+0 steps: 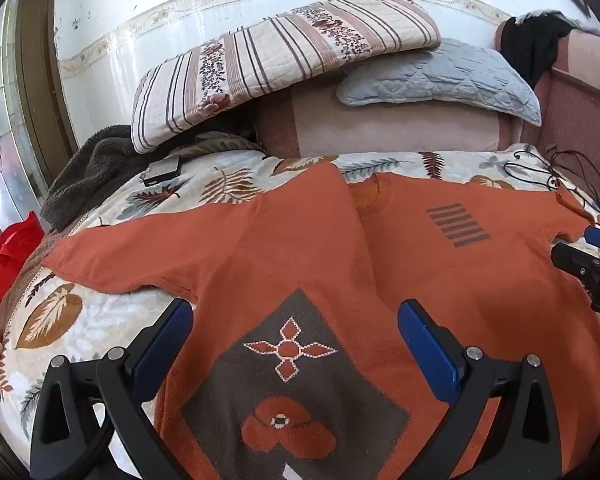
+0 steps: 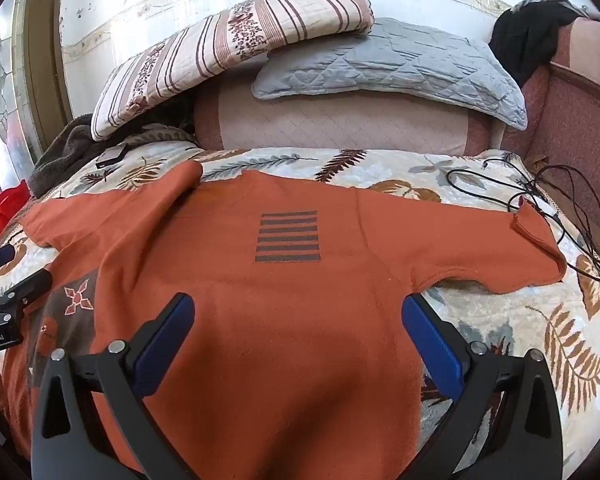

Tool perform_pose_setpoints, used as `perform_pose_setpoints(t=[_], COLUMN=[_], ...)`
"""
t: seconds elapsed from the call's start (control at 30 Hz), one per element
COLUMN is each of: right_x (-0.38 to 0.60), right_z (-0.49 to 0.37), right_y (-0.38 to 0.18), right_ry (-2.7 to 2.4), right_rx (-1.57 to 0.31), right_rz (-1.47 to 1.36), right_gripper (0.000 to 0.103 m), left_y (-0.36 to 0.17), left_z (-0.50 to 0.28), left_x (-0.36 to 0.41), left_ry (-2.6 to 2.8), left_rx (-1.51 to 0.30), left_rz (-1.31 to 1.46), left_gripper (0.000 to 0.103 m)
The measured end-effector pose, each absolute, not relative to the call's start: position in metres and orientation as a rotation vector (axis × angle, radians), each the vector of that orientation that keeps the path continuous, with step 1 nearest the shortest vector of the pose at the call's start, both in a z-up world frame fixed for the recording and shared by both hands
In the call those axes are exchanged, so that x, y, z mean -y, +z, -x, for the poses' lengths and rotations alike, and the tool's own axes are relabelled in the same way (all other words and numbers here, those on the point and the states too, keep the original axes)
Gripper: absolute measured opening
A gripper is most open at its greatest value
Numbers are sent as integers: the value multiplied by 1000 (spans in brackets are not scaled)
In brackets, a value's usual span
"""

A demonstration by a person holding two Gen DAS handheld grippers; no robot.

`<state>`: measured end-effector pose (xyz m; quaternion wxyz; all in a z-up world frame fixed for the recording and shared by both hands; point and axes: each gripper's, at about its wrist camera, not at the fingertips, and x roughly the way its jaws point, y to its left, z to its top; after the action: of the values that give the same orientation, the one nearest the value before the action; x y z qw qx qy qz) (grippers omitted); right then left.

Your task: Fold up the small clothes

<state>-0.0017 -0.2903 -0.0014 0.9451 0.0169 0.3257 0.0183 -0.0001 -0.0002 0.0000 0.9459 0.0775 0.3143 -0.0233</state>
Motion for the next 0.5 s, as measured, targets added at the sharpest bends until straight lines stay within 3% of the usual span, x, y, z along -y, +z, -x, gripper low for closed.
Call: perform_pose_setpoints(t=[0.5], right_x=[291], right_z=[0], right_y=[-4], right_ry=[31], right_rx=[-688], right_rz=[-34], right_gripper=[103], left_y=[-1], left_z=[1], left_x=[-1], left_ry=[-59], left_rx=[-654], left_rz=[-128], left_gripper=[102])
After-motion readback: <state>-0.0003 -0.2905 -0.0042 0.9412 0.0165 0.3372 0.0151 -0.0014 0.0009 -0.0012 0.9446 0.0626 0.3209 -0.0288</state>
